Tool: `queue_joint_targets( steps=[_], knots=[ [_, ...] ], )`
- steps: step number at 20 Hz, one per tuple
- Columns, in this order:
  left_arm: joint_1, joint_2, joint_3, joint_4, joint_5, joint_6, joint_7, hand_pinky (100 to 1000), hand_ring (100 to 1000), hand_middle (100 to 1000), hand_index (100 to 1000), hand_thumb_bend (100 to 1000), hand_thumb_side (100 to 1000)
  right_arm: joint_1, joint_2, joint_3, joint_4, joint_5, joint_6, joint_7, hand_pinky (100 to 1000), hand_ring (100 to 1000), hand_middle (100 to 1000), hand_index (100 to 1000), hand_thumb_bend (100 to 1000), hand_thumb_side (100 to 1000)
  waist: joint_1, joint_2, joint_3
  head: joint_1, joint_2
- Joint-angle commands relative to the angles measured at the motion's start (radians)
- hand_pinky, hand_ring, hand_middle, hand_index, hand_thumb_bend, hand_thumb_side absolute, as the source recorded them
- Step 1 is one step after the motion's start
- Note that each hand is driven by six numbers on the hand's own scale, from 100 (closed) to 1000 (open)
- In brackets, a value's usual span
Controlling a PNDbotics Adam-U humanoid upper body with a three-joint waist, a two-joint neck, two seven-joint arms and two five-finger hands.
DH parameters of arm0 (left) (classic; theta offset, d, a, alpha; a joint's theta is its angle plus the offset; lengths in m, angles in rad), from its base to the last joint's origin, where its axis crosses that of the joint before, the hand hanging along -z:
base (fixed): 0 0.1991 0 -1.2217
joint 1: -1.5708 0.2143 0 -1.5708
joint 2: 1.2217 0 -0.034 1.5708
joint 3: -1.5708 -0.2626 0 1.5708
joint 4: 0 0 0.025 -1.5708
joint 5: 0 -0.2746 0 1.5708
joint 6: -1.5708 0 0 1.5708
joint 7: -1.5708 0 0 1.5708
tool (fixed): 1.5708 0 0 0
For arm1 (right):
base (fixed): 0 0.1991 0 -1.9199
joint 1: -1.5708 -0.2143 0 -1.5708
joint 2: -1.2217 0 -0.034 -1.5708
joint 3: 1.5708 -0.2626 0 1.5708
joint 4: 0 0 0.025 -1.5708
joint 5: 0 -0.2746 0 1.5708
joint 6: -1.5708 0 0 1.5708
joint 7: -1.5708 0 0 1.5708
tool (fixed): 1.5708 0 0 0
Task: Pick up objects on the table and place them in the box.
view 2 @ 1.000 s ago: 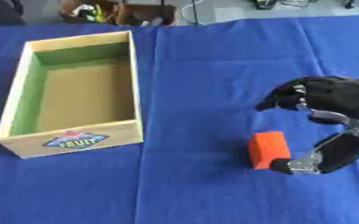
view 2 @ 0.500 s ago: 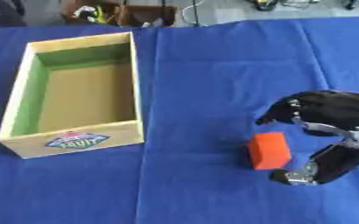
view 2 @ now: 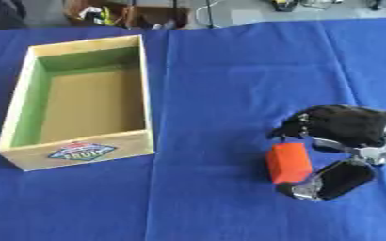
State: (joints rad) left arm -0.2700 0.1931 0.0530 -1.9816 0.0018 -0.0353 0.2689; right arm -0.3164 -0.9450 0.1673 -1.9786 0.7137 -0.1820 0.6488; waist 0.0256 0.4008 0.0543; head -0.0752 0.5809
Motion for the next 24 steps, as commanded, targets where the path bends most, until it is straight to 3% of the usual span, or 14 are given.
queue_joint_targets(
  steps=[1,7,24],
  knots=[
    [-0.008,0.009,-0.002,-0.018,0.002,-0.001,-0.004,626,754,749,781,100,979,-0.009,-0.014,-0.006,0.002,0.029,0.006,0.000,856,858,735,920,399,810,0.000,-0.016,0.000,-0.005,-0.014],
    [-0.007,0.009,-0.004,-0.018,0.004,0.000,-0.007,626,755,750,781,100,980,-0.012,-0.009,-0.008,0.011,0.054,0.005,-0.018,857,861,759,917,381,819,0.002,-0.012,0.001,-0.007,-0.018],
    [-0.007,0.008,-0.009,-0.018,0.008,0.002,-0.013,626,759,752,781,100,980,0.002,-0.022,-0.014,0.062,0.059,-0.006,0.029,854,859,754,904,331,797,0.008,-0.003,-0.001,-0.013,-0.023]
  ],
)
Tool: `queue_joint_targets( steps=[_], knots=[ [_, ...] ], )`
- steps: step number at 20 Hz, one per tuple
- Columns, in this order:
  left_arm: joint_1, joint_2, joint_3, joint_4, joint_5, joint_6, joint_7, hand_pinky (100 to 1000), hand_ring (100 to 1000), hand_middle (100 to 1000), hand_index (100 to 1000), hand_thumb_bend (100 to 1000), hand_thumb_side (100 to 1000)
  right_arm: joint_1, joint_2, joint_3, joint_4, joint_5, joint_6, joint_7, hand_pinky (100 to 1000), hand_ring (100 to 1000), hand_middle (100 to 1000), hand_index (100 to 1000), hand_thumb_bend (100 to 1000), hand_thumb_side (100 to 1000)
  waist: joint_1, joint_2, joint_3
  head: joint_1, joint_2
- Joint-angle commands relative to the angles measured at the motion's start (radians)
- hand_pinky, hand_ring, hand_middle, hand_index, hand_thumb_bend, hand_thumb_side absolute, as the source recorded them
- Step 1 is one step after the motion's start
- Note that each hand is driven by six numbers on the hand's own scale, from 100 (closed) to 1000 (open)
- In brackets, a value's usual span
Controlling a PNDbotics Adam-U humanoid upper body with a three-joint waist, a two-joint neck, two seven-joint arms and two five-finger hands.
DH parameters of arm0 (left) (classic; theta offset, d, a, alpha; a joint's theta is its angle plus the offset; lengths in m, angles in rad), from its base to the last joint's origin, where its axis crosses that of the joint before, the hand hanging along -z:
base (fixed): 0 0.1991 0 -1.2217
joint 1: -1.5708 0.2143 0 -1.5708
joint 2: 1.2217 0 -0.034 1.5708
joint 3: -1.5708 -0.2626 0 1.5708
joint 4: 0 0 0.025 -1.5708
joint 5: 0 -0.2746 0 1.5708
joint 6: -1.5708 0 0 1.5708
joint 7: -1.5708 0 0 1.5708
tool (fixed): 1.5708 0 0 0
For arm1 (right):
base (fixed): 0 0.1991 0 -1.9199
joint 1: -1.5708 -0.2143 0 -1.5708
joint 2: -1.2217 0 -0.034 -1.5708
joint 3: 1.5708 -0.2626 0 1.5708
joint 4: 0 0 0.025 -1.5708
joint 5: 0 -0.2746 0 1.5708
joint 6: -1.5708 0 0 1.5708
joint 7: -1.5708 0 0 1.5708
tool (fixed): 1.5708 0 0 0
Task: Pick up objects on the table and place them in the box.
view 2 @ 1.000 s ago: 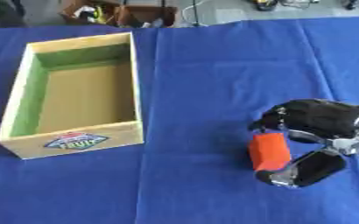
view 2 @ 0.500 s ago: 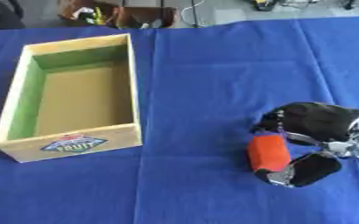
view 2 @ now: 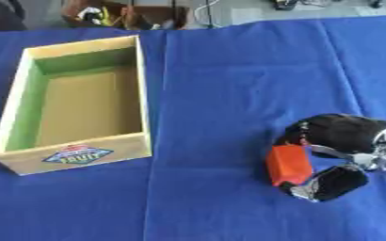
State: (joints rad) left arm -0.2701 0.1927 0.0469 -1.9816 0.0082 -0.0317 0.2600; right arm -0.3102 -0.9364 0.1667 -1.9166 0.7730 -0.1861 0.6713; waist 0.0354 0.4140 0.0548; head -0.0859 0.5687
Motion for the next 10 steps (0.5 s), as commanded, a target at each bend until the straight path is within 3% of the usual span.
queue_joint_targets(
  steps=[1,5,8,10],
  knots=[
    [-0.007,0.009,-0.003,-0.018,0.002,-0.002,-0.004,626,759,752,781,100,981,-0.005,-0.032,-0.014,0.001,-0.001,-0.002,0.008,853,859,752,904,330,794,-0.001,-0.016,-0.002,-0.003,-0.011],
    [-0.008,0.008,-0.005,-0.018,0.003,-0.001,-0.006,626,760,752,781,100,981,-0.007,-0.030,-0.015,0.002,-0.007,-0.001,0.008,848,848,677,895,319,780,-0.001,-0.012,-0.002,-0.004,-0.011],
    [-0.009,0.008,-0.006,-0.018,0.004,-0.001,-0.007,627,761,753,781,100,981,-0.012,-0.027,-0.020,0.001,-0.011,0.010,-0.014,808,791,550,808,260,681,0.001,-0.011,0.000,-0.005,-0.012],
    [-0.009,0.009,-0.006,-0.018,0.003,-0.001,-0.007,627,761,753,781,100,981,-0.014,-0.026,-0.021,0.002,-0.009,0.026,-0.042,784,752,528,758,238,615,0.001,-0.010,0.001,-0.006,-0.012]
  ],
)
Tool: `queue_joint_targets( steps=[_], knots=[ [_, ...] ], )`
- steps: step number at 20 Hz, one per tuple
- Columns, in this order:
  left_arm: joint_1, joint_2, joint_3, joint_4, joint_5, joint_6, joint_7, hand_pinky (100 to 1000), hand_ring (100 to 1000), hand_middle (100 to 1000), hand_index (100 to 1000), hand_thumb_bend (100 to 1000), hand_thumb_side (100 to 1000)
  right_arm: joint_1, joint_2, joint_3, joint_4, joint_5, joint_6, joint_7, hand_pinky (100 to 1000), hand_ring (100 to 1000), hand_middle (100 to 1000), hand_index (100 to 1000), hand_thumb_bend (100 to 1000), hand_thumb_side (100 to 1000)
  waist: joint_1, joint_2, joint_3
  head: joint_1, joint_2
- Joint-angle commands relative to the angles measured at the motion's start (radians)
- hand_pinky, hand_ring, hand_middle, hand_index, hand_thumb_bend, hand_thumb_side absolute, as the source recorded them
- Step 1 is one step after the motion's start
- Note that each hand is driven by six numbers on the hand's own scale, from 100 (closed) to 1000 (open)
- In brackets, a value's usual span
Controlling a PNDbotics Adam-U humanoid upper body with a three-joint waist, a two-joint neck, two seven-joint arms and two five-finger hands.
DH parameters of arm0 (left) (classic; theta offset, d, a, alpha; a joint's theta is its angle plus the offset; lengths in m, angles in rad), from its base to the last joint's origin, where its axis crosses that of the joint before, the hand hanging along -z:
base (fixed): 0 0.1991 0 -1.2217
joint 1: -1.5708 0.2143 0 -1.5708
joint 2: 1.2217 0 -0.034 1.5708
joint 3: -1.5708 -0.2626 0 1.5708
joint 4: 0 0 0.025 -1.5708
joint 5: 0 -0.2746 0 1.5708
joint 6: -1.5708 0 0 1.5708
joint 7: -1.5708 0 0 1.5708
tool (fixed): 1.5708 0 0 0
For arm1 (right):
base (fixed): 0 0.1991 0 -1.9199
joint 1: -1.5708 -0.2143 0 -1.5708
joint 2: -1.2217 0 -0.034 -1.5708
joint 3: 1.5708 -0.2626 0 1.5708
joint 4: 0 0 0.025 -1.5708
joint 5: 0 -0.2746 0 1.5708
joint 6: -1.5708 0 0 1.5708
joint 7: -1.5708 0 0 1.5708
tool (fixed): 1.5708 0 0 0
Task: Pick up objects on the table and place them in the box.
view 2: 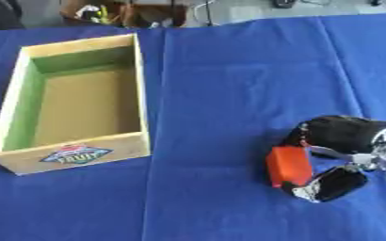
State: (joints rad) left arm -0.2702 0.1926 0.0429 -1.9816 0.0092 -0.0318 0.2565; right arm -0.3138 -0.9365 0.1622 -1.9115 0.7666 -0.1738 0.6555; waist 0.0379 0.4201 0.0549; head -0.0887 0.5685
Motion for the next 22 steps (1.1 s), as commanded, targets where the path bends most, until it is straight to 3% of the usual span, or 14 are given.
queue_joint_targets(
  steps=[1,2,5,8,9,18,22],
  knots=[
    [-0.009,0.008,-0.002,-0.018,0.002,0.000,-0.003,627,761,753,781,100,981,-0.011,-0.026,-0.016,-0.001,0.000,0.020,-0.039,784,752,528,758,238,615,-0.001,-0.016,0.001,-0.003,-0.012],
    [-0.009,0.008,-0.002,-0.018,0.002,0.000,-0.004,627,762,754,781,100,982,-0.012,-0.025,-0.014,0.002,0.003,0.027,-0.051,760,717,516,720,219,550,-0.001,-0.016,0.001,-0.004,-0.012],
    [-0.010,0.007,-0.003,-0.018,0.002,0.000,-0.005,627,762,754,781,100,982,-0.014,-0.023,-0.011,0.014,0.013,0.044,-0.082,739,688,495,688,222,518,-0.001,-0.014,0.002,-0.005,-0.012],
    [-0.010,0.007,-0.003,-0.018,0.002,0.001,-0.005,627,763,754,781,100,982,-0.012,-0.021,-0.011,0.025,0.011,0.060,-0.112,682,617,423,534,199,391,0.001,-0.011,0.004,-0.007,-0.010],
    [-0.010,0.007,-0.003,-0.018,0.002,0.001,-0.005,627,763,755,781,100,982,-0.012,-0.021,-0.011,0.027,0.005,0.067,-0.124,666,597,392,486,206,381,0.001,-0.011,0.005,-0.007,-0.010],
    [-0.009,0.007,-0.003,-0.018,0.003,0.003,-0.005,627,765,755,781,100,982,-0.027,-0.022,-0.014,0.013,-0.051,0.128,-0.206,589,512,300,352,100,341,0.000,-0.010,0.009,-0.007,-0.007],
    [-0.010,0.006,-0.004,-0.018,0.003,0.003,-0.006,627,766,756,781,100,982,-0.049,-0.023,-0.020,-0.012,-0.090,0.159,-0.226,574,496,289,329,100,319,-0.002,-0.012,0.012,-0.006,-0.007]
  ],
)
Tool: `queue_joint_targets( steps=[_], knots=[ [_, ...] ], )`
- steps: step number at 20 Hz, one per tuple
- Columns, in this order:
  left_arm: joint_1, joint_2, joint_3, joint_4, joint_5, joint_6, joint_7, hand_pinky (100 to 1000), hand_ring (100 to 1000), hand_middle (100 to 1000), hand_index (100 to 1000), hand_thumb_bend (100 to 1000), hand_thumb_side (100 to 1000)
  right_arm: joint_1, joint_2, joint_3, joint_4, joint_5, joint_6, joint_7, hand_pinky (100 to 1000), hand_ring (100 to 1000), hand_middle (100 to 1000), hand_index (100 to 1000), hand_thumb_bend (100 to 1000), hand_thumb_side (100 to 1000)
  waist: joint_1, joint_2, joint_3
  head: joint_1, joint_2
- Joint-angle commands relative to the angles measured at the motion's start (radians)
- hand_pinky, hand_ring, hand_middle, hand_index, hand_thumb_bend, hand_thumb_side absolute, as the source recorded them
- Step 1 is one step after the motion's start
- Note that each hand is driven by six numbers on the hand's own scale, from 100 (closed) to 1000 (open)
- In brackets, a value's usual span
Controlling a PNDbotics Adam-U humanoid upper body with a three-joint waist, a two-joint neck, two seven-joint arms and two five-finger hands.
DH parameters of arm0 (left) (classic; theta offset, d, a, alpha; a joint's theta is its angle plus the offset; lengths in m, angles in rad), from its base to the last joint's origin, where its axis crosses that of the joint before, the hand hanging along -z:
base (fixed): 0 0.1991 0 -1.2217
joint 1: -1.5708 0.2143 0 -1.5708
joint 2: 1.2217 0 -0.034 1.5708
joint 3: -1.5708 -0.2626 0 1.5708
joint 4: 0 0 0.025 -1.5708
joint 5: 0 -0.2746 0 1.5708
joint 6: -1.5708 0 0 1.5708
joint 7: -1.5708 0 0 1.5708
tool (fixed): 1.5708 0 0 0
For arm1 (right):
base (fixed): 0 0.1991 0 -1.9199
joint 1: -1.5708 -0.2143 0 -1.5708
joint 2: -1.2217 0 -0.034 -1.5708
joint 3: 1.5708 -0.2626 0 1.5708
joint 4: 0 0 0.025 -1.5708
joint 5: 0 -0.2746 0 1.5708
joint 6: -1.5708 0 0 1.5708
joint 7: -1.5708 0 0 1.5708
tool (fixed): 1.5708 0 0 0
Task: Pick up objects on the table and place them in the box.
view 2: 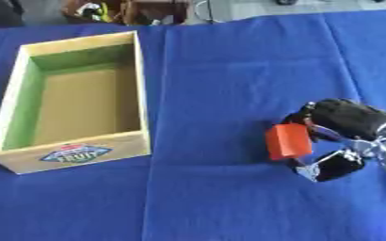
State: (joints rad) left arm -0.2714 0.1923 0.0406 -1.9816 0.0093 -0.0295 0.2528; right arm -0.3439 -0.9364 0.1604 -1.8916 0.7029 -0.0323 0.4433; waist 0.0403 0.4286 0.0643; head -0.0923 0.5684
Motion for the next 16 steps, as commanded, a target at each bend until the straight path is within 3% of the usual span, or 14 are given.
queue_joint_targets(
  steps=[1,8,16],
  knots=[
    [-0.009,0.007,-0.001,-0.018,0.002,0.001,-0.002,627,766,756,781,100,982,-0.026,-0.025,-0.020,-0.040,-0.034,0.024,-0.017,572,495,288,323,100,316,-0.005,-0.021,0.003,-0.002,-0.006],
    [-0.006,0.009,-0.004,-0.018,0.003,0.002,-0.004,627,768,757,781,100,983,-0.134,-0.044,-0.018,-0.077,-0.036,0.043,-0.032,567,492,285,320,100,291,-0.012,-0.029,0.014,-0.006,-0.001],
    [0.002,0.010,-0.010,-0.018,0.005,0.007,-0.011,627,770,758,781,100,984,-0.396,0.011,0.046,-0.007,-0.035,0.031,0.004,564,488,280,306,100,268,-0.023,-0.045,0.034,-0.011,0.008]
  ],
)
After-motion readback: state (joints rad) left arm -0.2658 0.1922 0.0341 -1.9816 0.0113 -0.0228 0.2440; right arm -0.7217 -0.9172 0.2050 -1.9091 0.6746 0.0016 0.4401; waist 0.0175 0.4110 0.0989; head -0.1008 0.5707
